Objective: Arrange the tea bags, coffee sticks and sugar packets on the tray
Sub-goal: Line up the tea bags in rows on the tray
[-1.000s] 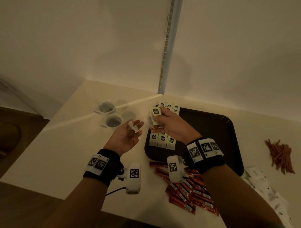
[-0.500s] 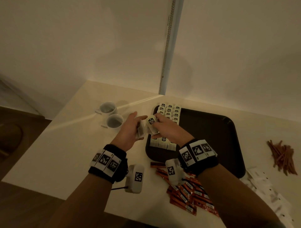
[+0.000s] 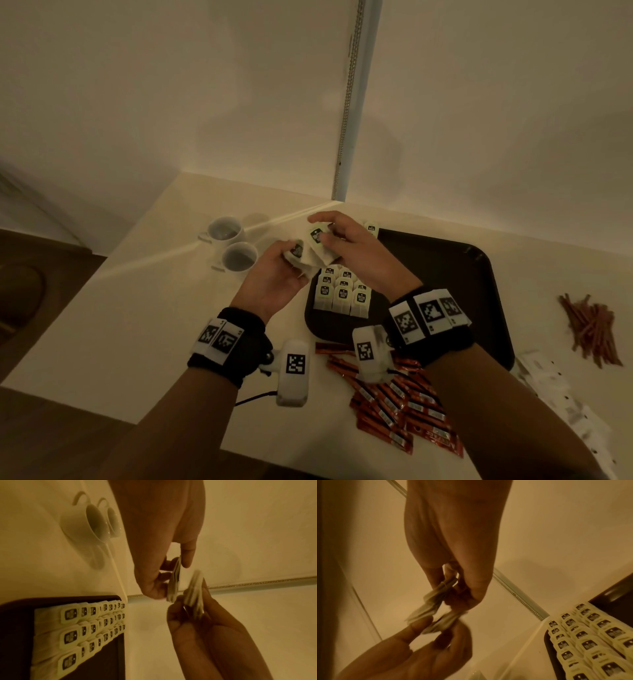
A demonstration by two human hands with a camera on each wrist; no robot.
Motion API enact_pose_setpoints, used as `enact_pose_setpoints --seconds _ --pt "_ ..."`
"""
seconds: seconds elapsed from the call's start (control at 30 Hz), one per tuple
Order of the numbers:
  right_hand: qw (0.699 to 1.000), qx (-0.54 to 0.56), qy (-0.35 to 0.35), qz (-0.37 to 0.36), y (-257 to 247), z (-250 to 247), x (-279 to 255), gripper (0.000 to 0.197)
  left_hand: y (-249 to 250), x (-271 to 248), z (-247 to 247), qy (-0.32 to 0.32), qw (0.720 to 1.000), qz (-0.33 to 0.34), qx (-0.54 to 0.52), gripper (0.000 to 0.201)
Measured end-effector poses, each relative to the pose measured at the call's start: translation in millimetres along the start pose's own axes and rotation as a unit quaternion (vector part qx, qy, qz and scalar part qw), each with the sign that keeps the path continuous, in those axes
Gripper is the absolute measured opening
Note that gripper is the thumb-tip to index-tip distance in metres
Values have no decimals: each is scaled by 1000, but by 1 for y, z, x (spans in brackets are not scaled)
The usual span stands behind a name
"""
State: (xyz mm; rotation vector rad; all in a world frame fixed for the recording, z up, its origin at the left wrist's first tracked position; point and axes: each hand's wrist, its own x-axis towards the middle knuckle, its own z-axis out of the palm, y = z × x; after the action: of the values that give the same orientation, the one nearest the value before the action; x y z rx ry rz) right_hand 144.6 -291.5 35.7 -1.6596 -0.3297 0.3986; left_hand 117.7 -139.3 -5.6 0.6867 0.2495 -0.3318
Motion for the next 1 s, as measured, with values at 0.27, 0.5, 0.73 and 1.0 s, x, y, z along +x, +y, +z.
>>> enact_pose_setpoints --seconds 0.27,0.5,0.73,1.0 --pt "976 -203 36 -71 0 1 4 21 11 -5 20 -31 998 -61 16 36" --pt "950 -279 51 -129 7 -10 15 24 9 -7 19 -38 996 -84 21 38" --pt "961 -245 46 -121 -20 -27 21 6 5 -5 18 17 998 -46 -27 22" --pt "892 -387 32 -229 -82 -37 28 12 4 6 28 23 988 -6 -150 33"
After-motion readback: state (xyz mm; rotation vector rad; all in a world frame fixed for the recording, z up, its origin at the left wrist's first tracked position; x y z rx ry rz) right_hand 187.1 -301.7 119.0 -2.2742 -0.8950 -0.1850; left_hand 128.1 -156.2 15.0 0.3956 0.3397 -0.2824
